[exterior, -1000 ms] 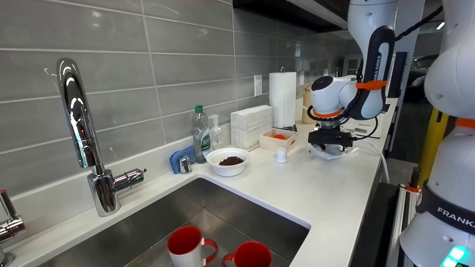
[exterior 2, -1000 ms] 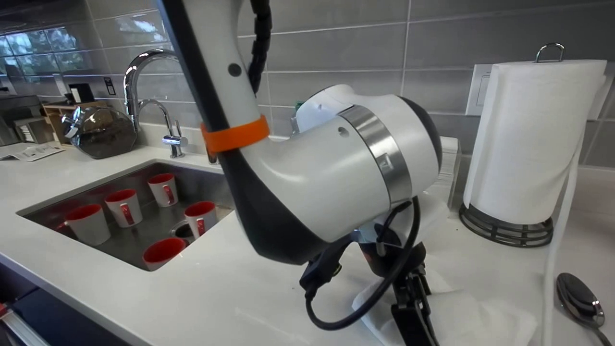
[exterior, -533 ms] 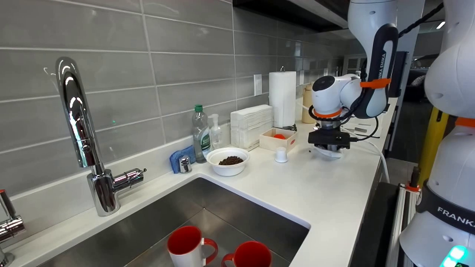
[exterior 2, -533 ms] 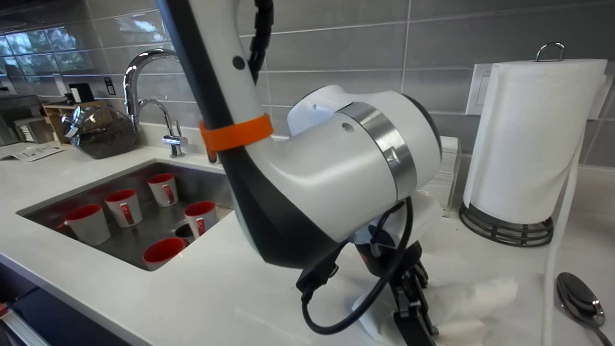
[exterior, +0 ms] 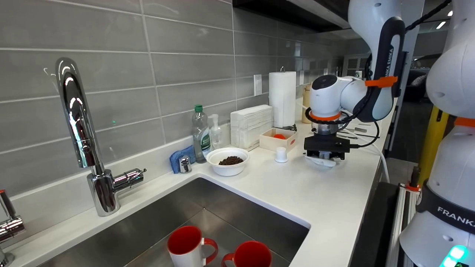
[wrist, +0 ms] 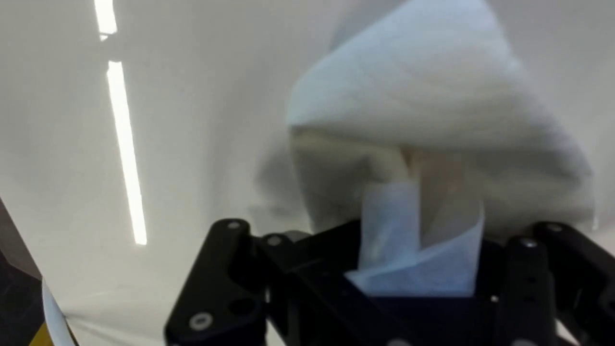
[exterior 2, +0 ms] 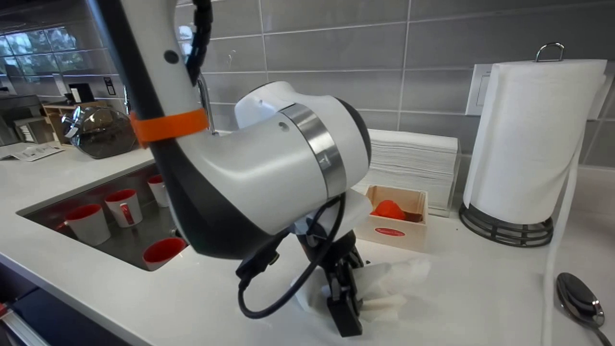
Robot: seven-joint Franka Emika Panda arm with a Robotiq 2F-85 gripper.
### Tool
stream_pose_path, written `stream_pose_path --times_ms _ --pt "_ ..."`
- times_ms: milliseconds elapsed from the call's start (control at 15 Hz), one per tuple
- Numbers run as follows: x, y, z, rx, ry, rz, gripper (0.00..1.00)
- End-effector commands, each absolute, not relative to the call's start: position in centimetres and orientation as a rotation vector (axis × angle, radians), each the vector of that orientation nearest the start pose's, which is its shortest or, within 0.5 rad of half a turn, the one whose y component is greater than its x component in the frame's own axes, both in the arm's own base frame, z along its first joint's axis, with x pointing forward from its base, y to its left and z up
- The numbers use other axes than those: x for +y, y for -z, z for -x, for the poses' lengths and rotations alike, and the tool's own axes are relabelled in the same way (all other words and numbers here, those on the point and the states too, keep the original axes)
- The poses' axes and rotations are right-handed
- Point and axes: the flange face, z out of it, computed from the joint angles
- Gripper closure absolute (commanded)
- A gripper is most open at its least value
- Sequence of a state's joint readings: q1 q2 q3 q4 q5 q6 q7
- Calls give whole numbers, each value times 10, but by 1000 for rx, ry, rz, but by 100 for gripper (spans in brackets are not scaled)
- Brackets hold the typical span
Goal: Move the white plate forward closer to the wall and use the napkin to wipe the counter
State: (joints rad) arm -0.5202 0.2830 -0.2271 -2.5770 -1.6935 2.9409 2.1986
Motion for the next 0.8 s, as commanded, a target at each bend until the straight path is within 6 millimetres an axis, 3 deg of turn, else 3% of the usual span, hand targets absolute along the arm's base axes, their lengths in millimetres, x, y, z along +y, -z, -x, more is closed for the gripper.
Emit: stream_pose_path --times_ms 0,467,733 --pt "-162 -148 -309 1880 437 2776 100" --pt "-50 -148 -326 1529 377 2875 100" --pt "-2 -150 -346 1366 385 2902 100"
